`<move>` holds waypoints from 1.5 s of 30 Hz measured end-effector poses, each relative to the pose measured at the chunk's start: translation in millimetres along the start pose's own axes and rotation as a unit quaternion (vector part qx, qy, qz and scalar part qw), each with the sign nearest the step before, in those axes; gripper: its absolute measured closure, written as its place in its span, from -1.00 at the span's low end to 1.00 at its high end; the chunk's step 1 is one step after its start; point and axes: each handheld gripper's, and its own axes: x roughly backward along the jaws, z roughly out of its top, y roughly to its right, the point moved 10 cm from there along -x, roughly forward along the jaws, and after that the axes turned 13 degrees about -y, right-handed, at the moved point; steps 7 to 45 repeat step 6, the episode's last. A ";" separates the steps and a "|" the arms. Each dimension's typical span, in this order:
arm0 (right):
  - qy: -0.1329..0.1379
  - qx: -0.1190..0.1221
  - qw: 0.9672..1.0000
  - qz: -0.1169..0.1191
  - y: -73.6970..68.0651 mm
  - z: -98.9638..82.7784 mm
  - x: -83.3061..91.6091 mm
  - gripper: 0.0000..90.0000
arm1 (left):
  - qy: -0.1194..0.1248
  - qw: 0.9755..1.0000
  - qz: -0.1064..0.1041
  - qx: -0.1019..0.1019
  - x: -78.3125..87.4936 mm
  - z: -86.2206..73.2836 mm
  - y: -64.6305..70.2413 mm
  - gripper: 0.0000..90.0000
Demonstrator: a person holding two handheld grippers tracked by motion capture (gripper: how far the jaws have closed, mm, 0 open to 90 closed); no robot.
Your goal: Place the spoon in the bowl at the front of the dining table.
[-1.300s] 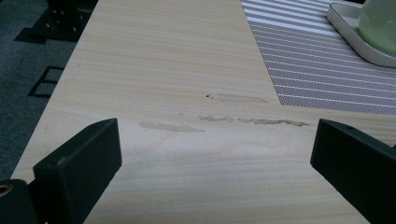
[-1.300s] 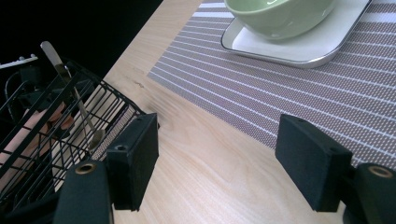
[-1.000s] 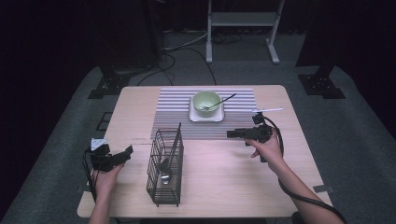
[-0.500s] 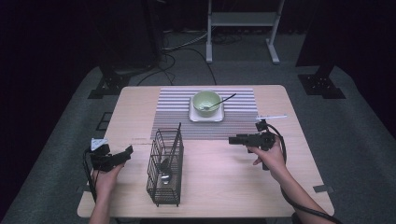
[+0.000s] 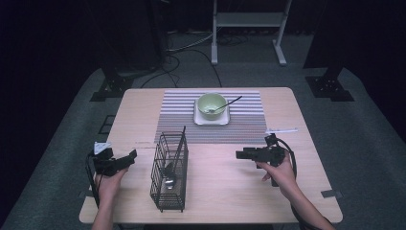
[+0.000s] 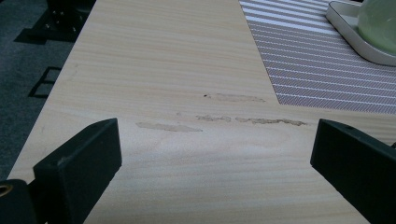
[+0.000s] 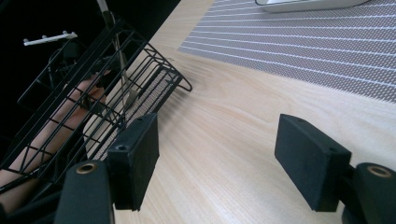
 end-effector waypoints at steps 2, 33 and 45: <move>0.002 0.000 1.000 0.007 -1.3 -3.6 -1.3 -0.34 | 0.001 1.000 -0.001 0.002 0.1 0.3 -0.1 -0.98; 0.005 -0.002 1.000 0.028 -1.1 -12.7 -6.1 -0.35 | 0.000 1.000 -0.005 0.004 -0.5 0.4 -0.4 -0.98; 0.005 -0.002 1.000 0.028 -1.1 -12.7 -6.1 -0.35 | 0.000 1.000 -0.005 0.004 -0.5 0.4 -0.4 -0.98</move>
